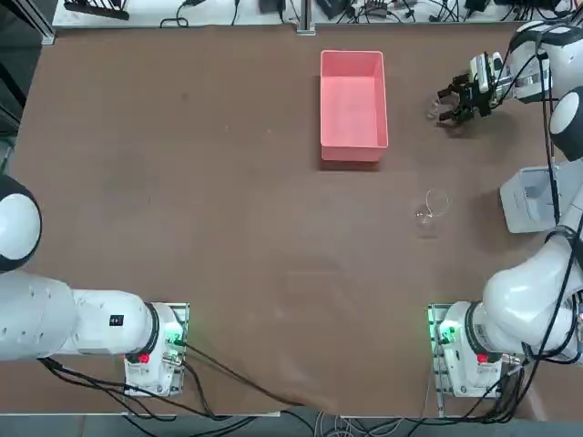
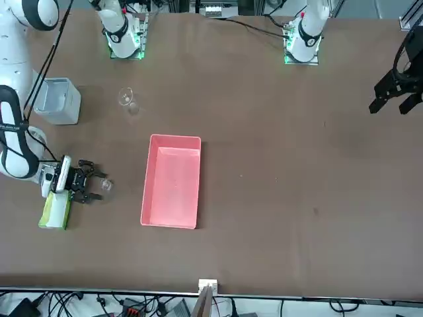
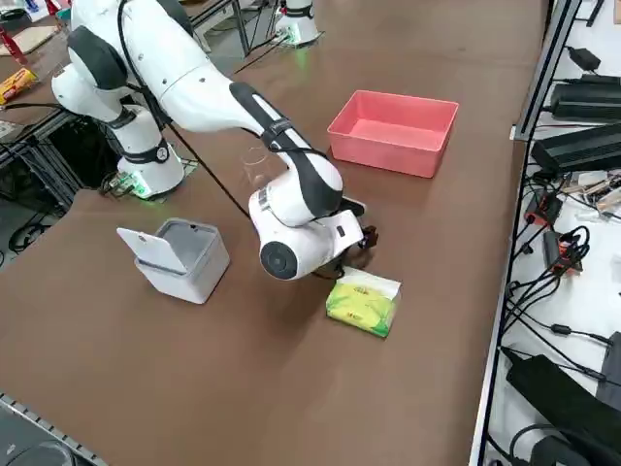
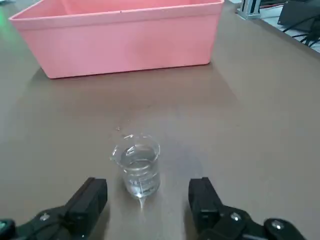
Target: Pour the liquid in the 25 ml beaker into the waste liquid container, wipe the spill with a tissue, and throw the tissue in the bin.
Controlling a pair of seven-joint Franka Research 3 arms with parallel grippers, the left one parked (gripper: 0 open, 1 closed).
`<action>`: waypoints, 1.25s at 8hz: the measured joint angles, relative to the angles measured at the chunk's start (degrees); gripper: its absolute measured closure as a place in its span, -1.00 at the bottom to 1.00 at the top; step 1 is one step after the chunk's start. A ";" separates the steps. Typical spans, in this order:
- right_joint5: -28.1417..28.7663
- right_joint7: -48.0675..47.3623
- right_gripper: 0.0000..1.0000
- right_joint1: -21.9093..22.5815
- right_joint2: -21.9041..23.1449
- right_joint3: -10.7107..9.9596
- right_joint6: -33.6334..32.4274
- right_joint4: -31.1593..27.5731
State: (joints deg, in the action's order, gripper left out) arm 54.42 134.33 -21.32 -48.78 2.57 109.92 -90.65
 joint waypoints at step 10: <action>1.86 0.21 -1.00 2.30 -0.32 0.02 0.00 0.01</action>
State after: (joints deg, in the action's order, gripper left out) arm 56.28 134.54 -19.02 -49.10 2.59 109.92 -90.64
